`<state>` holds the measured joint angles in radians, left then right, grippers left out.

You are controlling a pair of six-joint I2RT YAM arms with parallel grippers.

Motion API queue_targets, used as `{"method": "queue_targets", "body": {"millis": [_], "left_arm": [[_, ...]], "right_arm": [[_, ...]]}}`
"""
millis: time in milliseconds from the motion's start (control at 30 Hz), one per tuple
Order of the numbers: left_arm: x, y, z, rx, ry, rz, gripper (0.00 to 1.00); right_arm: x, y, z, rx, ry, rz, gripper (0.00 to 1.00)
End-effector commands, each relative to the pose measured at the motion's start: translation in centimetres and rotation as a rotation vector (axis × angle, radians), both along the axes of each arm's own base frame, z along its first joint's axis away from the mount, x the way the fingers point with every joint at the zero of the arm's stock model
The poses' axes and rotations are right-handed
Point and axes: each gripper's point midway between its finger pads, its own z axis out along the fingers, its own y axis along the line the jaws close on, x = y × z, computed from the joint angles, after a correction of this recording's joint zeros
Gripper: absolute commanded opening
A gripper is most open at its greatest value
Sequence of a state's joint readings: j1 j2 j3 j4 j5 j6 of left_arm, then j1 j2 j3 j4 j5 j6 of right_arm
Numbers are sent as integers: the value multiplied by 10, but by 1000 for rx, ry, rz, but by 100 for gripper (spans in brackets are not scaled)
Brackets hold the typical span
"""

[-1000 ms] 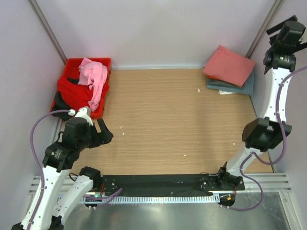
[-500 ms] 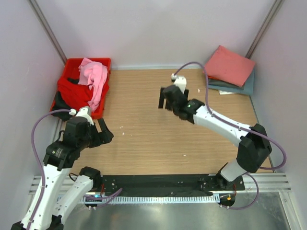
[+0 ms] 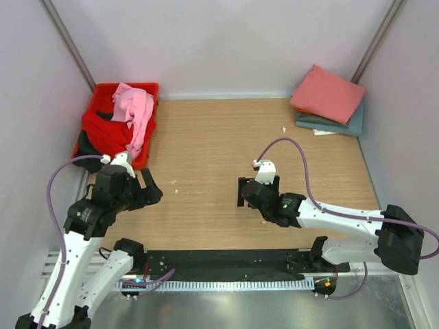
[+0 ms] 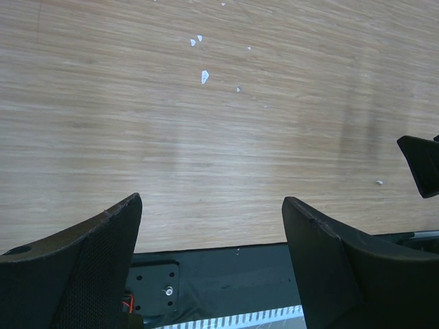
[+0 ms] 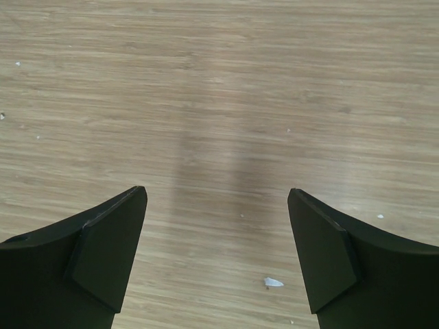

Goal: Fold and stack the t-shirts
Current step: Reset both grippers

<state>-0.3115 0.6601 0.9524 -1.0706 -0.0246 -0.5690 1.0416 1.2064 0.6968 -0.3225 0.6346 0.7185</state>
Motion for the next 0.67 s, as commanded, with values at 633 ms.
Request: {"method": "queue_targets", "body": {"millis": [633], "left_arm": [[4,-1,-1,1,4,2,84]], "right_arm": [[-1,-6,26,258,-132,-64,96]]}}
